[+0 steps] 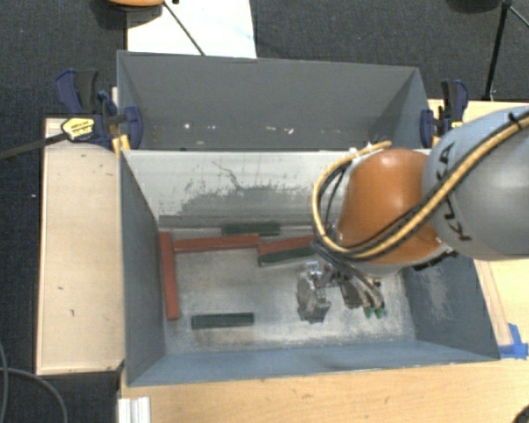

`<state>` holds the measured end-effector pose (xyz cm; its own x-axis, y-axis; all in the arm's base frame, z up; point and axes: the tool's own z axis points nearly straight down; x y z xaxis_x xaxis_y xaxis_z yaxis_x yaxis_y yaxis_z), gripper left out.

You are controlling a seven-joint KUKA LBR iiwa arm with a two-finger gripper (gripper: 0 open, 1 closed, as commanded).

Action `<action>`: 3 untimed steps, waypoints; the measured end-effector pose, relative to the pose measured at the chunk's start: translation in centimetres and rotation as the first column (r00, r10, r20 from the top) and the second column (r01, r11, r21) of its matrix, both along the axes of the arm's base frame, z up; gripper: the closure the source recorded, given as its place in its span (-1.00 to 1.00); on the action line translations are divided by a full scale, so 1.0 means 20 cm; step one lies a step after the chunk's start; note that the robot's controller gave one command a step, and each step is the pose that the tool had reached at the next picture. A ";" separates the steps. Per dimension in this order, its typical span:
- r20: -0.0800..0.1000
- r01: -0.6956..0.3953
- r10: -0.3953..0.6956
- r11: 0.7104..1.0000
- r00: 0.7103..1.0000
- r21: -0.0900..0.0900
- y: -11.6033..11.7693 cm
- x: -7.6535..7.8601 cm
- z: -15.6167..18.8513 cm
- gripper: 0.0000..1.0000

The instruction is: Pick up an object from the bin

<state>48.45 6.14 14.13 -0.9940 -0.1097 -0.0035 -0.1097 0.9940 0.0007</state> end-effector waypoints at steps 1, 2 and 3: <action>0.000 -0.001 0.001 1.000 1.000 0.000 0.00 0.00 0.00 -1.00; 0.000 -0.002 0.002 1.000 1.000 0.000 0.00 0.00 0.00 -1.00; 0.000 0.182 -0.182 0.983 0.983 -0.001 0.06 0.02 -0.04 -1.00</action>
Offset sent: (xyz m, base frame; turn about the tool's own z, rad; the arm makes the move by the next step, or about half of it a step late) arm 0.0000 0.0000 0.0000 0.0000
